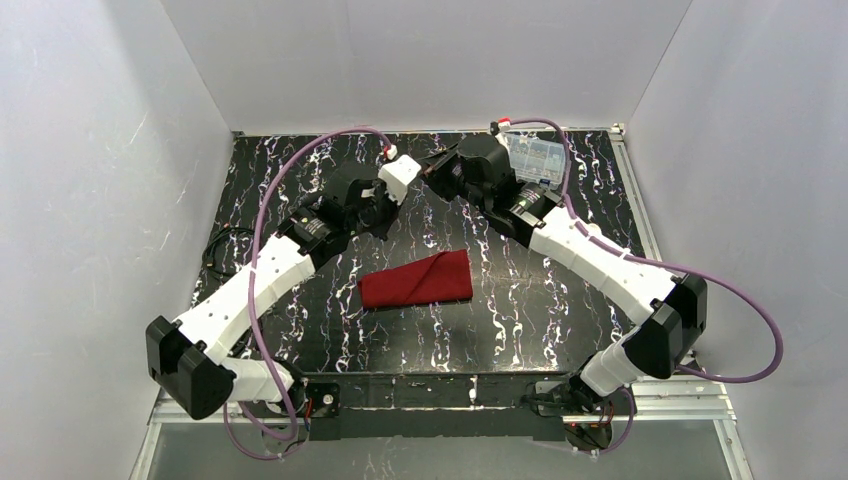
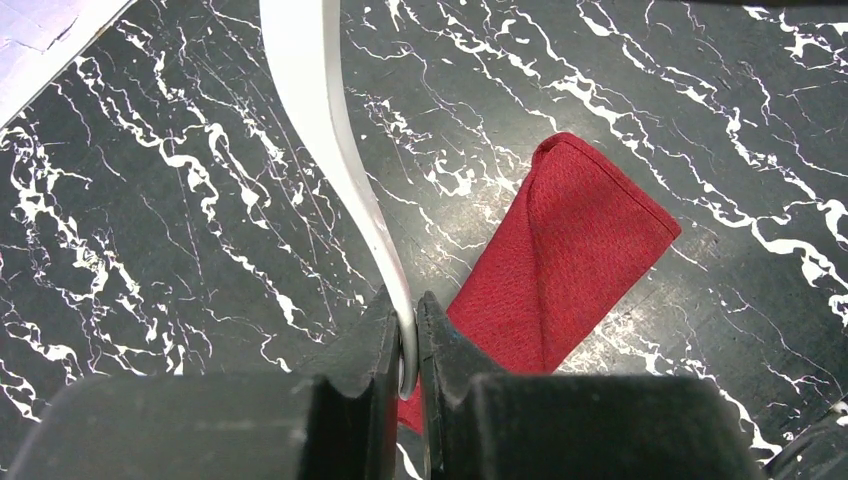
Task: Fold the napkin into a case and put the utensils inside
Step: Pass from the right arm to the left, then pass from the left arm to the right
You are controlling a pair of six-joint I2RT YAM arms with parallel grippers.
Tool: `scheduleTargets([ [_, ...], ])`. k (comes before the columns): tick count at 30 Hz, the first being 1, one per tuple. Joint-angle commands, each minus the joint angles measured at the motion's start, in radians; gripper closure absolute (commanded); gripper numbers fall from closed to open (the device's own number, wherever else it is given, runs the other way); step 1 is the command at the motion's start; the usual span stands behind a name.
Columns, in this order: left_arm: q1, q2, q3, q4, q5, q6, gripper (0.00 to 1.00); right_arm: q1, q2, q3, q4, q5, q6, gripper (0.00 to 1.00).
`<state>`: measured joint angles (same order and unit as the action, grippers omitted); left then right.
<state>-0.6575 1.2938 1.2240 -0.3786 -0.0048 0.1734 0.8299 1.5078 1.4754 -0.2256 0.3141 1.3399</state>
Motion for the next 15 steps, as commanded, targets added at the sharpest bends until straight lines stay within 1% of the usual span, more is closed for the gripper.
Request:
scheduleTargets([
  [1,-0.016,-0.08,0.006,-0.003,0.114,0.03,1.0,0.01,-0.014,0.02,0.043,-0.069,-0.066,0.85],
  [3,-0.008,-0.114,-0.005,-0.008,0.195,0.013,1.0,-0.002,-0.014,0.02,0.045,-0.119,-0.13,0.72],
  [5,0.035,-0.155,-0.025,-0.003,0.354,-0.056,1.0,-0.029,-0.02,0.013,0.066,-0.225,-0.21,0.61],
  [7,0.071,-0.164,-0.02,-0.042,0.496,-0.119,1.0,-0.07,-0.037,0.005,0.065,-0.352,-0.289,0.53],
  [8,0.087,-0.159,-0.011,-0.077,0.551,-0.128,1.0,-0.088,-0.052,-0.006,0.072,-0.409,-0.347,0.5],
  [9,0.107,-0.152,-0.01,-0.104,0.618,-0.128,1.0,-0.109,-0.069,-0.014,0.071,-0.454,-0.393,0.44],
  [10,0.13,-0.148,-0.011,-0.122,0.675,-0.128,1.0,-0.133,-0.086,-0.021,0.079,-0.53,-0.462,0.37],
  [11,0.148,-0.145,-0.016,-0.136,0.722,-0.216,1.0,-0.159,-0.101,-0.021,0.085,-0.6,-0.523,0.31],
  [12,0.166,-0.145,-0.025,-0.147,0.768,-0.253,1.0,-0.18,-0.114,-0.019,0.105,-0.689,-0.589,0.25],
  [13,0.182,-0.145,-0.038,-0.152,0.807,-0.276,1.0,-0.197,-0.122,-0.014,0.129,-0.799,-0.656,0.22],
  [15,0.211,-0.143,-0.059,-0.154,0.879,-0.329,1.0,-0.228,-0.126,0.021,0.097,-0.971,-0.782,0.17],
])
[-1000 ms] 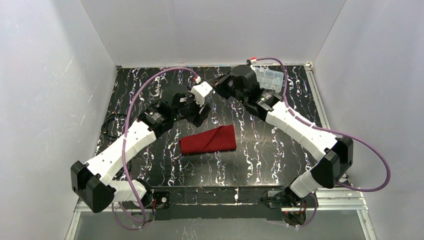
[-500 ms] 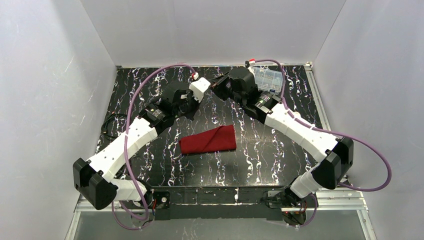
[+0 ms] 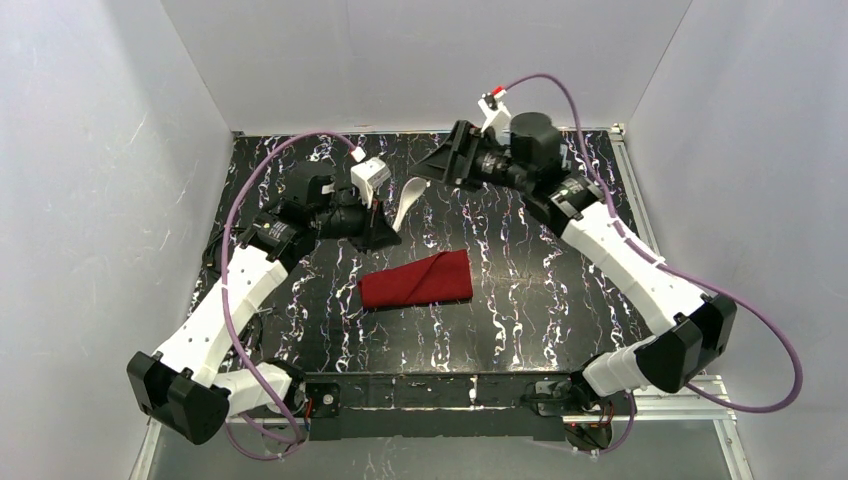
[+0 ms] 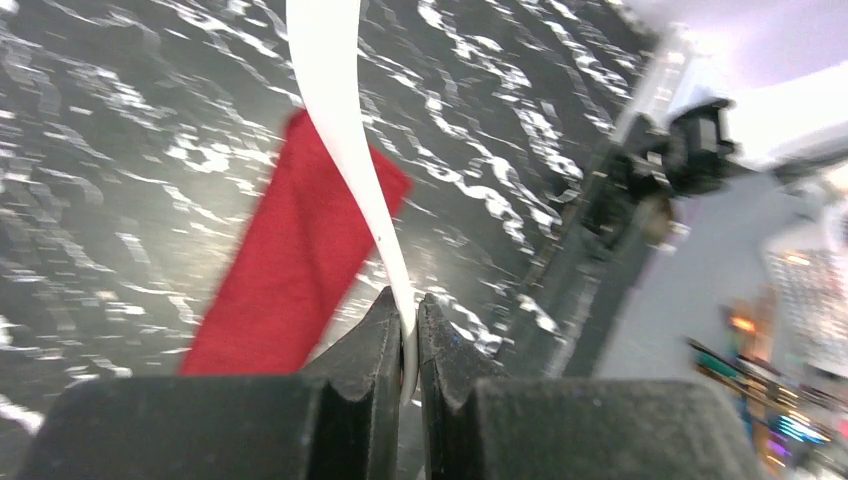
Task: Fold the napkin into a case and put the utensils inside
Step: Pass from the left arm to the right
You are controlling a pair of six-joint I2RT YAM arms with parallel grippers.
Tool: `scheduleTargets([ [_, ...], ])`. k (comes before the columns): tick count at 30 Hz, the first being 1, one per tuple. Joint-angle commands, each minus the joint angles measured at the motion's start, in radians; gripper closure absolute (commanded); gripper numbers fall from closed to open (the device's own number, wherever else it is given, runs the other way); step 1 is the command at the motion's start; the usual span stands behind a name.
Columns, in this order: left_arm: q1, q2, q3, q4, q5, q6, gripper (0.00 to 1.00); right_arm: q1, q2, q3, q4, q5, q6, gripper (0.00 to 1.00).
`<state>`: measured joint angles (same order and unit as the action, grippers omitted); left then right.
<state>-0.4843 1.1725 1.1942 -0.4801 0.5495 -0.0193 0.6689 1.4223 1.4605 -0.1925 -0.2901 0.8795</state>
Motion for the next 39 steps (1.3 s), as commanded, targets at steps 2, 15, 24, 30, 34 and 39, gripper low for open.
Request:
scheduleTargets([
  [2,0.061,-0.018,-0.046,-0.041,0.41,-0.187,1.0,-0.09,-0.041,0.082,-0.014,-0.473,-0.47,0.15],
  [15,0.071,-0.019,-0.036,-0.149,0.567,-0.181,1.0,-0.102,0.058,0.193,-0.33,-0.637,-0.81,0.31],
  [24,0.076,-0.001,-0.001,-0.212,0.599,-0.136,1.0,-0.054,0.072,0.175,-0.346,-0.633,-0.805,0.39],
  [30,0.078,-0.006,0.0,-0.231,0.611,-0.111,1.0,0.01,0.102,0.158,-0.368,-0.589,-0.804,0.45],
  [34,0.081,-0.002,0.01,-0.27,0.623,-0.074,1.0,0.017,0.108,0.143,-0.381,-0.582,-0.807,0.53],
  [39,0.086,-0.008,0.017,-0.31,0.616,-0.017,1.0,0.018,0.095,0.122,-0.385,-0.561,-0.802,0.94],
])
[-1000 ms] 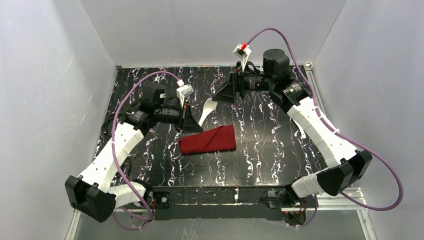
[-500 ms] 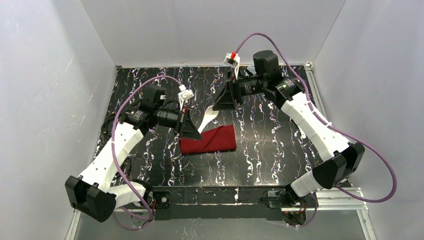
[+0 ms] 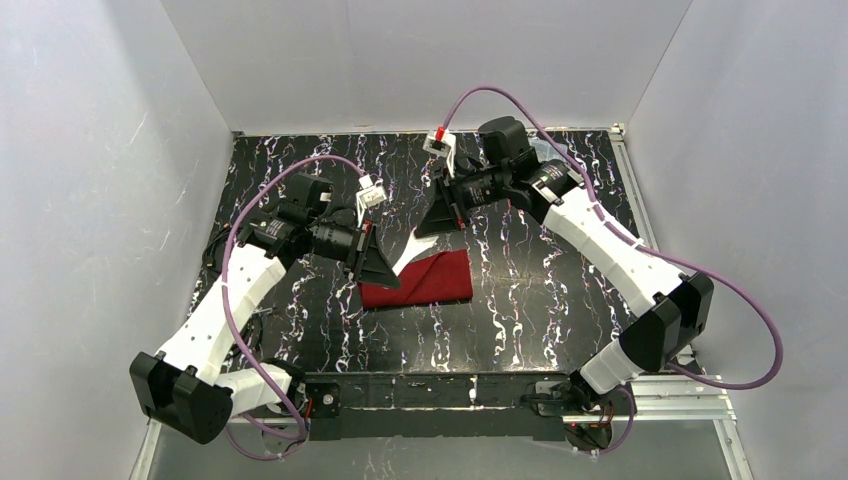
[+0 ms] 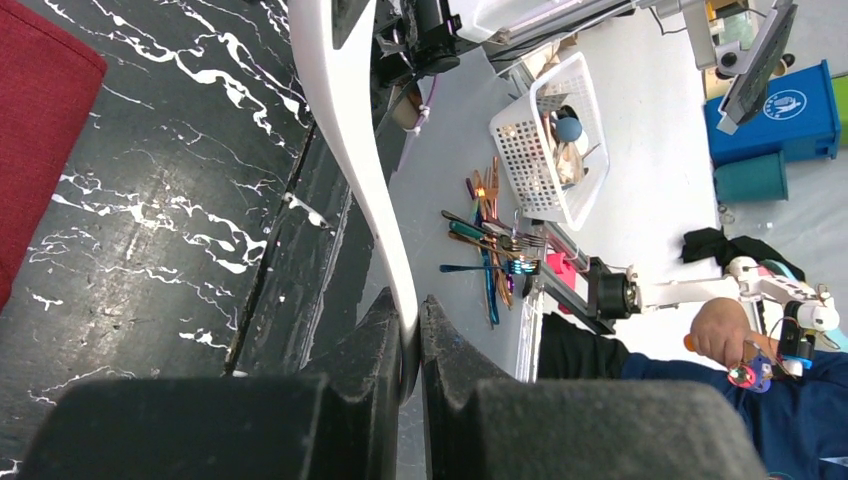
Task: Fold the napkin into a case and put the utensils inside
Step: Pass from the left arm to the right, then insert the spoon into the folded napkin.
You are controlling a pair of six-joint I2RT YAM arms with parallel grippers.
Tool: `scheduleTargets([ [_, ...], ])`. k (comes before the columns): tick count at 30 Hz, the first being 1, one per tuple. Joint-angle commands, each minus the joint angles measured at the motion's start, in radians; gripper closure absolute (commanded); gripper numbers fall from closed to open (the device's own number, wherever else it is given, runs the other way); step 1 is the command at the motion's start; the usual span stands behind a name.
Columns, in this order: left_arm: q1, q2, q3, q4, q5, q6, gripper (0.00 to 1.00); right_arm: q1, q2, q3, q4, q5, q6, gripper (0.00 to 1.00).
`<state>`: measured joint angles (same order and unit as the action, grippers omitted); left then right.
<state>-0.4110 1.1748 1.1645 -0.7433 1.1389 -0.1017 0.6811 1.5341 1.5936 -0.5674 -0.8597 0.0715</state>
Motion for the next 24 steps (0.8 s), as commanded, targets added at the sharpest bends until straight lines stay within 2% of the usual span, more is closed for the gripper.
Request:
scheduleTargets([
  [1,0.014,-0.01,0.048,-0.053,0.025,0.074,1.0,0.005,-0.024,-0.017,-0.012,0.019,0.005,0.99],
  [5,0.018,0.008,0.055,-0.057,0.011,0.069,0.98,-0.001,-0.054,-0.047,-0.01,0.106,0.01,0.99],
  [6,0.018,0.014,0.059,-0.063,-0.021,0.067,0.83,-0.007,-0.065,-0.064,0.003,0.143,0.03,0.99],
  [7,0.017,0.018,0.063,-0.076,-0.09,0.066,0.64,-0.011,-0.077,-0.089,0.019,0.179,0.05,0.99],
  [8,0.018,0.019,0.063,-0.09,-0.184,0.062,0.49,-0.013,-0.097,-0.12,0.031,0.222,0.059,0.99],
  [9,0.018,0.021,0.063,-0.118,-0.262,0.085,0.39,-0.012,-0.12,-0.161,0.048,0.275,0.07,0.99],
  [10,0.017,0.027,0.065,-0.159,-0.309,0.144,0.35,-0.014,-0.143,-0.203,0.06,0.342,0.084,0.99],
  [13,0.019,0.032,0.05,-0.226,-0.453,0.262,0.31,-0.025,-0.183,-0.333,0.044,0.534,0.14,0.99],
  [16,0.019,0.038,0.009,-0.235,-0.586,0.393,0.3,-0.039,-0.138,-0.394,-0.042,0.652,0.185,0.99],
  [18,0.019,0.068,-0.013,-0.229,-0.674,0.482,0.31,-0.044,-0.108,-0.417,-0.092,0.719,0.207,0.99],
  [21,0.019,0.13,-0.043,-0.203,-0.774,0.579,0.39,-0.047,-0.111,-0.475,-0.03,0.758,0.281,0.99],
  [24,0.019,0.184,-0.071,-0.157,-0.817,0.589,0.42,-0.048,-0.112,-0.517,0.029,0.807,0.361,0.99],
])
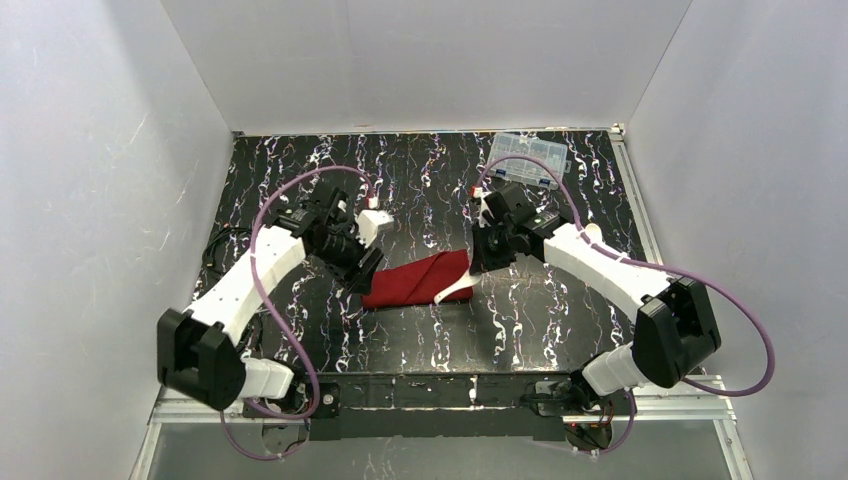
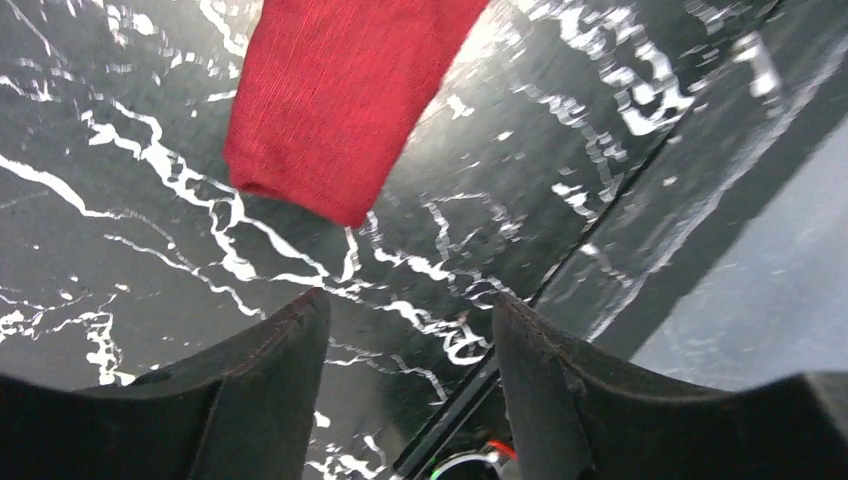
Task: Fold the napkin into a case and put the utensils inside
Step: Insert the spoon into the folded napkin.
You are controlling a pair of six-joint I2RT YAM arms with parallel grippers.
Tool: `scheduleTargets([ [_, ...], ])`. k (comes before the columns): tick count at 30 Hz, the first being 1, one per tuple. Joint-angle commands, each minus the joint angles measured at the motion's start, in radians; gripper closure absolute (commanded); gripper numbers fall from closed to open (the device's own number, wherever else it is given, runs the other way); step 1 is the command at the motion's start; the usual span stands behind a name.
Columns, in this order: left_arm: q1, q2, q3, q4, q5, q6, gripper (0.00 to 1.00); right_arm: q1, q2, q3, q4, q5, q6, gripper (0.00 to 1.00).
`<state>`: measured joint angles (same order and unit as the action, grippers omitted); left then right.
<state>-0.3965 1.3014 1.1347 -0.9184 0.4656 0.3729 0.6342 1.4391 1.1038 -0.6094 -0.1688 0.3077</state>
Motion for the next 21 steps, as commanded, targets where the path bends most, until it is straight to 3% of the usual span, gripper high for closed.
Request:
scheduleTargets([
  [1,0.004,0.07,-0.05,0.045,-0.151,0.1,0.43,0.0,-0.014,-0.035,0.081,0.141,0.145,0.99],
  [5,0.005,0.115,-0.057,0.12,-0.174,0.042,0.44,-0.001,0.003,-0.061,0.126,0.163,0.208,0.99],
  [16,0.005,0.228,-0.066,0.136,-0.167,-0.065,0.51,0.0,0.047,-0.087,0.221,0.19,0.274,0.99],
  [21,0.005,0.261,-0.074,0.181,-0.193,-0.055,0.6,-0.001,0.055,-0.097,0.25,0.181,0.298,0.99],
])
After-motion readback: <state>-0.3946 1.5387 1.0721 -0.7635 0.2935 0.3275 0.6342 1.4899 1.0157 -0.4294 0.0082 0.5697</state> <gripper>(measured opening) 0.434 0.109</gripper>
